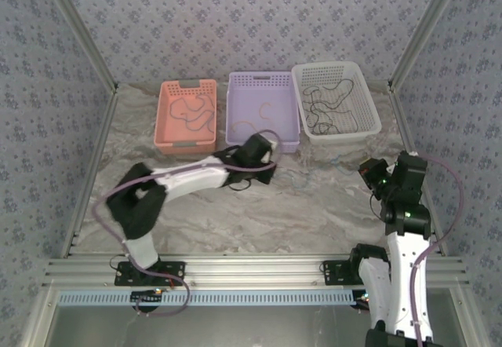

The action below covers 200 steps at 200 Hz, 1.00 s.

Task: Untangle the cables

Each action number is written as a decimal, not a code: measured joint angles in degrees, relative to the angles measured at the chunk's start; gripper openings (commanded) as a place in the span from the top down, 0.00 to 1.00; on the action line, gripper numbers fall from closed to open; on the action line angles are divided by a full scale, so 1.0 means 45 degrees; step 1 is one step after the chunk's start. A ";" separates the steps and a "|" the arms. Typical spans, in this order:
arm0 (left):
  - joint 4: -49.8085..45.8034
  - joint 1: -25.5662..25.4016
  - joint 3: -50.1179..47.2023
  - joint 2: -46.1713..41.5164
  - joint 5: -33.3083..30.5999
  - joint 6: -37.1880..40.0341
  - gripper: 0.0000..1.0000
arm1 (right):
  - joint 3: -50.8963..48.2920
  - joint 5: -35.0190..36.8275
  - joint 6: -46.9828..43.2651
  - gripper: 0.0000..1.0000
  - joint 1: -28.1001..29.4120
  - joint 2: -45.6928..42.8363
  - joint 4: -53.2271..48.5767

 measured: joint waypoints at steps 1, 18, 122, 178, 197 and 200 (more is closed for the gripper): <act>0.0097 0.0029 -0.0107 -0.0102 -0.0019 -0.0078 1.00 | -0.0005 -0.0005 0.0005 1.00 -0.0024 -0.0010 0.0000; 0.1773 0.0806 -0.2633 -0.2875 -0.0729 -0.1996 1.00 | -0.0039 -0.0155 0.0340 1.00 -0.0641 -0.0228 0.0107; 0.4226 0.2414 -0.9224 -1.1667 -0.6863 -1.3289 1.00 | -0.1418 -0.0452 0.6465 1.00 -0.1248 -0.1103 0.3385; 0.4294 0.4396 -0.8903 -1.2964 -0.7261 -1.4639 1.00 | -0.1773 -0.0078 0.8038 1.00 -0.1287 -0.1350 0.3123; 0.3983 0.4979 -0.8884 -1.3648 -0.7130 -1.4814 1.00 | -0.1967 0.0039 0.8306 1.00 -0.1418 -0.1457 0.2909; 0.3895 0.5061 -0.8884 -1.3760 -0.7125 -1.4853 1.00 | -0.1991 0.0053 0.8340 1.00 -0.1447 -0.1462 0.2895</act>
